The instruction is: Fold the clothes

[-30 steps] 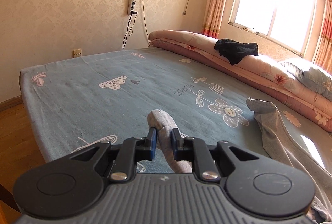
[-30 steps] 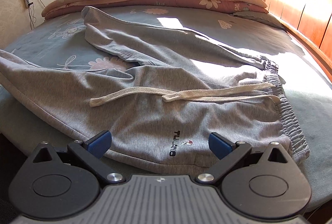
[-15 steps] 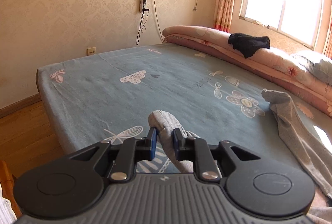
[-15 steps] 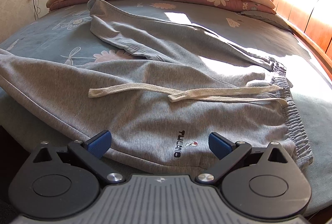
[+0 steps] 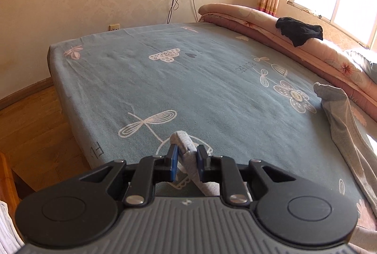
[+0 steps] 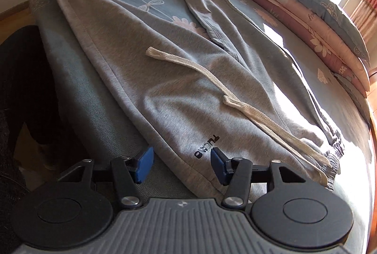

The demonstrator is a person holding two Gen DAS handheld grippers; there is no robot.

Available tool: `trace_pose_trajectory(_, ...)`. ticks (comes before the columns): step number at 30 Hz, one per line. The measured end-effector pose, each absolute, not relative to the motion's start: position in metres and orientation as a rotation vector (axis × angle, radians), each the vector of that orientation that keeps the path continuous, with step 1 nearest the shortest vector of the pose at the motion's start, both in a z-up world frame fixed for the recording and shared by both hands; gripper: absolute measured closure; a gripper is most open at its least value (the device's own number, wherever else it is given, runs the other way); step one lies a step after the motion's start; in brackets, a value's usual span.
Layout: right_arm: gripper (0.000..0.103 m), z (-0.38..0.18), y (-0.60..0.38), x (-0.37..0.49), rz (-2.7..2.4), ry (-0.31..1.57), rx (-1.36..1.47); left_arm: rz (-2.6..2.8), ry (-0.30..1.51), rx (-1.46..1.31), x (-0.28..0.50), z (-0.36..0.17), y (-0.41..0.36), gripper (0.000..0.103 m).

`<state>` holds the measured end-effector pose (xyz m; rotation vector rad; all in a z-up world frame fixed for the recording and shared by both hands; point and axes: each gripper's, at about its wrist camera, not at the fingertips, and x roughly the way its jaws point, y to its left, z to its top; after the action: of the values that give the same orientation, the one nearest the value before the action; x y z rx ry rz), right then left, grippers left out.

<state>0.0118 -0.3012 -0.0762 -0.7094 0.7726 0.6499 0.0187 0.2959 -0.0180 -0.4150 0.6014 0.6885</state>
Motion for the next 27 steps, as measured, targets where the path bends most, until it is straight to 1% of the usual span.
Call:
trace_pose_trajectory(3,0.044,-0.091,-0.289,0.013,0.692,0.765,-0.854,0.699,0.593,-0.388,0.017,-0.013,0.294,0.086)
trace_pose_trajectory(4,0.046,-0.095,-0.286,0.012,0.701,0.747,-0.896,0.706,0.59,-0.375,0.017,-0.012,0.293,0.086)
trace_pose_trajectory(5,0.05,-0.098,-0.283,0.011,0.712,0.723,-0.937,0.714,0.585,-0.365,0.017,-0.01,0.292,0.086)
trace_pose_trajectory(7,0.071,-0.101,-0.278,0.012,0.728,0.716,-0.977,0.698,0.587,-0.379,0.017,-0.009,0.294,0.086)
trace_pose_trajectory(8,0.085,-0.102,-0.276,0.012,0.727,0.715,-0.996,0.69,0.594,-0.375,0.017,-0.01,0.293,0.086)
trace_pose_trajectory(12,0.093,-0.1,-0.269,0.003,0.729,0.681,-1.09,0.653,0.623,-0.359,0.02,-0.017,0.287,0.086)
trace_pose_trajectory(18,0.096,-0.064,-0.282,-0.003,0.806,0.773,-1.044,0.569,0.673,-0.301,0.031,-0.027,0.27,0.084)
trace_pose_trajectory(22,0.096,-0.06,-0.289,-0.003,0.846,0.869,-1.001,0.497,0.688,-0.218,0.041,-0.029,0.248,0.083)
trace_pose_trajectory(25,0.09,-0.07,-0.288,0.0,0.836,0.924,-0.985,0.437,0.694,-0.156,0.048,-0.029,0.23,0.074)
trace_pose_trajectory(27,0.077,-0.069,-0.288,0.0,0.811,0.924,-0.965,0.385,0.697,-0.12,0.053,-0.028,0.216,0.073)
